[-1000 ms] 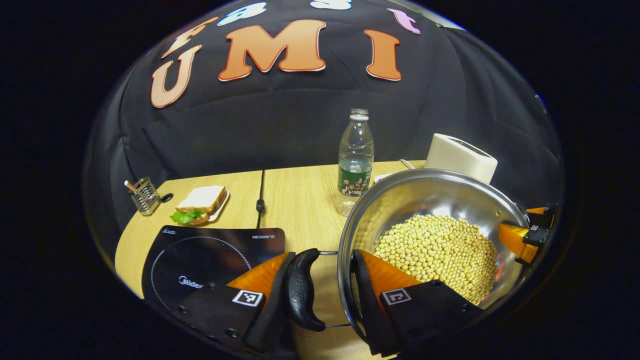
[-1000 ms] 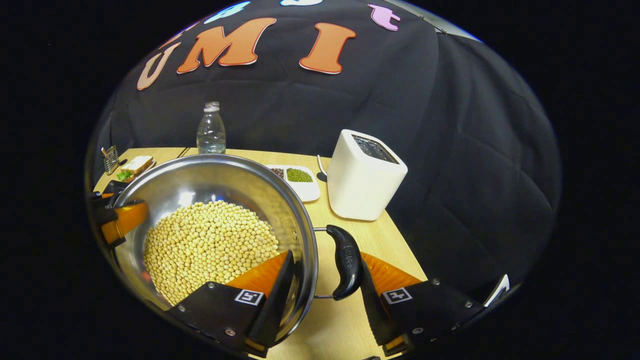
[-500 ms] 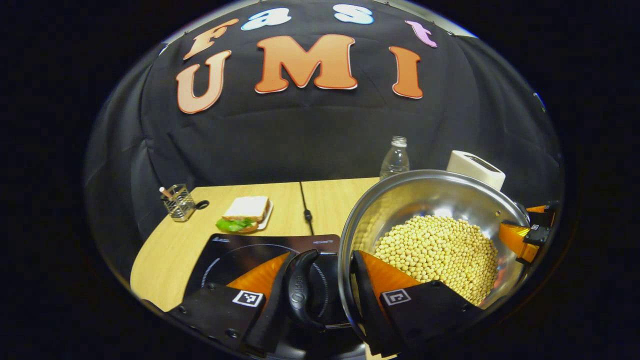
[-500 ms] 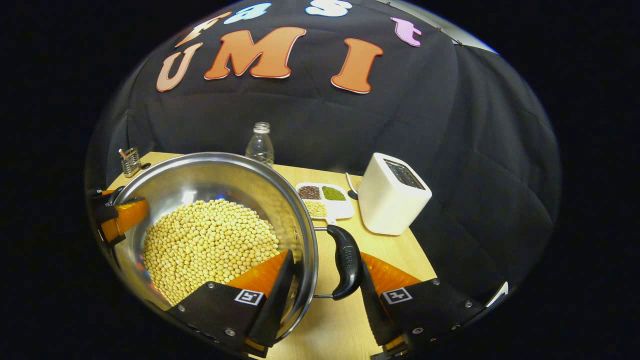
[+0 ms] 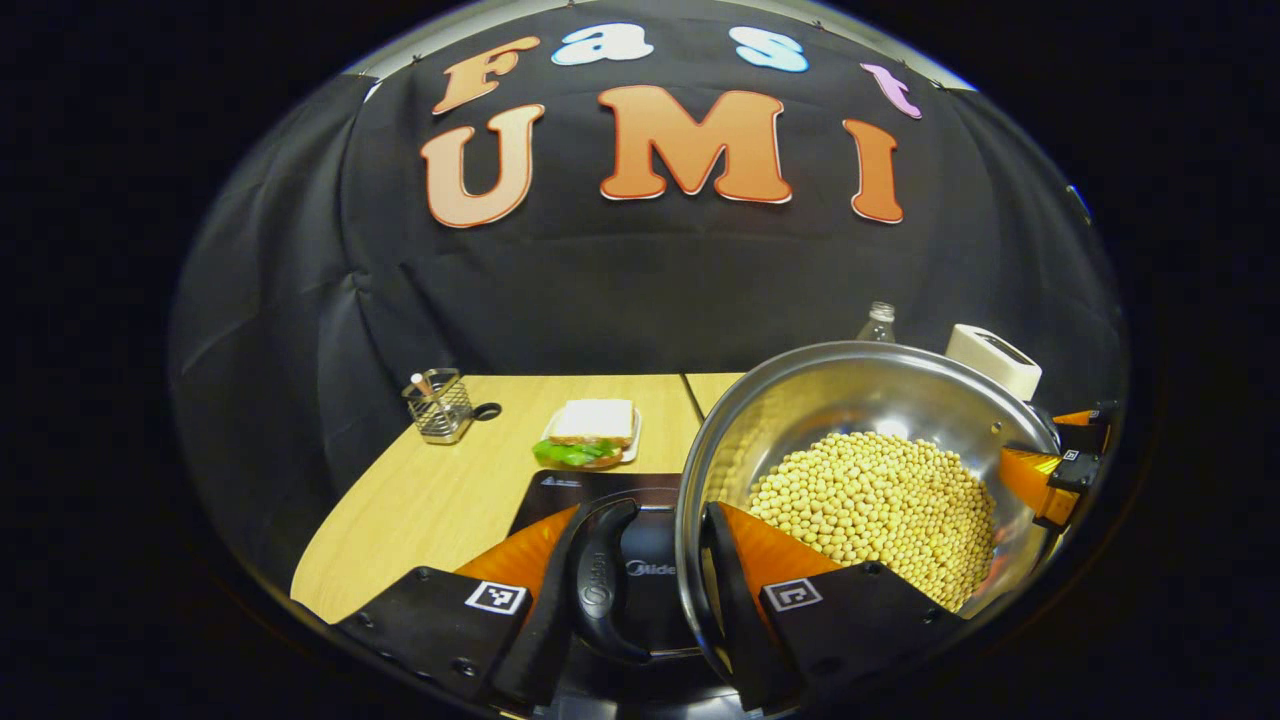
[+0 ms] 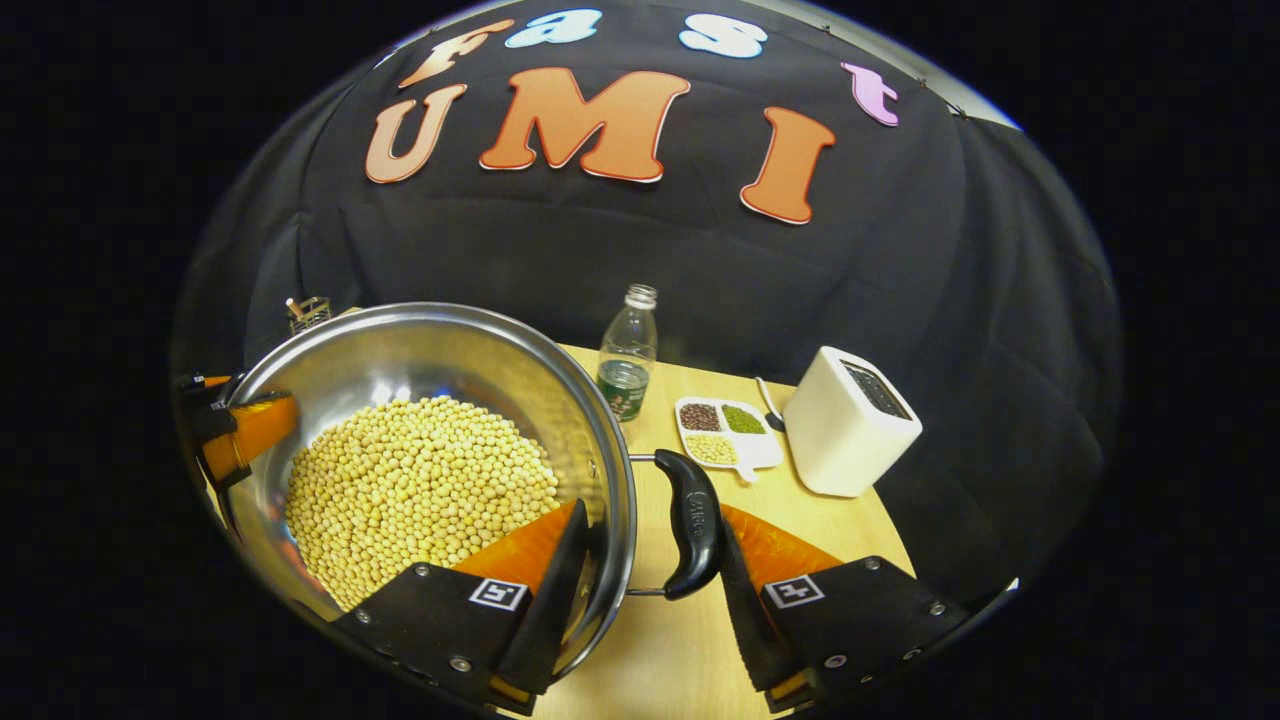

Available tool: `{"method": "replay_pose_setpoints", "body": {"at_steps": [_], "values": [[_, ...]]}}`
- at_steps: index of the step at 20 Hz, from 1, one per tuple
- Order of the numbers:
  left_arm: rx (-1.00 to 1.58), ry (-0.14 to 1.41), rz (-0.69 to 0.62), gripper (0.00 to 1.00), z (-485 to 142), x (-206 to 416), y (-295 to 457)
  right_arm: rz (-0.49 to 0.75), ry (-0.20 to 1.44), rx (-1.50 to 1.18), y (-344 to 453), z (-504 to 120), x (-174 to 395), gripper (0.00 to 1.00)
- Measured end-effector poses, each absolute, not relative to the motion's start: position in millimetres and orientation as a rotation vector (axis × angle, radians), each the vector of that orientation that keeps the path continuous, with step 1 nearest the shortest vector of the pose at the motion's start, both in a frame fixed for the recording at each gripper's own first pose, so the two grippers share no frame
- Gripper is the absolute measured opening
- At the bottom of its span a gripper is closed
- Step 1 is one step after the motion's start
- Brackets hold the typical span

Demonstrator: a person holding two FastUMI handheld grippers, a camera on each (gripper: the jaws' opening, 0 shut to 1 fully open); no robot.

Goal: First push the handle of the pot to place it horizontally, then grasp the pot with both hands and set it on the induction cooktop.

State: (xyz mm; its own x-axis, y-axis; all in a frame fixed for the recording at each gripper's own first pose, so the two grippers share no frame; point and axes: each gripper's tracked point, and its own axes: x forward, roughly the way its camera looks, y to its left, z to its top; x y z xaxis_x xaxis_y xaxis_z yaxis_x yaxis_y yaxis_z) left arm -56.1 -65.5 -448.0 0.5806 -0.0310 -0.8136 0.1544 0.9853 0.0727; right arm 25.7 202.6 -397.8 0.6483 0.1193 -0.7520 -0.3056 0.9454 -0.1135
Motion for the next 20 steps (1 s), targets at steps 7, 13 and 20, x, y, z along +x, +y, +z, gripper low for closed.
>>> {"method": "replay_pose_setpoints", "body": {"at_steps": [7,13,20], "values": [[0.159,0.935,-0.039,0.71,-436.6,-52.6,-7.4,0.305,0.823,-0.233,262.5,-392.2,22.3,0.72],[0.194,0.943,0.012,0.71,-441.3,-53.5,35.3,0.355,0.85,-0.217,307.7,-408.9,15.7,0.71],[0.173,0.99,0.052,0.72,-453.9,-67.6,52.4,0.386,0.879,-0.231,335.7,-431.1,9.4,0.72]]}}
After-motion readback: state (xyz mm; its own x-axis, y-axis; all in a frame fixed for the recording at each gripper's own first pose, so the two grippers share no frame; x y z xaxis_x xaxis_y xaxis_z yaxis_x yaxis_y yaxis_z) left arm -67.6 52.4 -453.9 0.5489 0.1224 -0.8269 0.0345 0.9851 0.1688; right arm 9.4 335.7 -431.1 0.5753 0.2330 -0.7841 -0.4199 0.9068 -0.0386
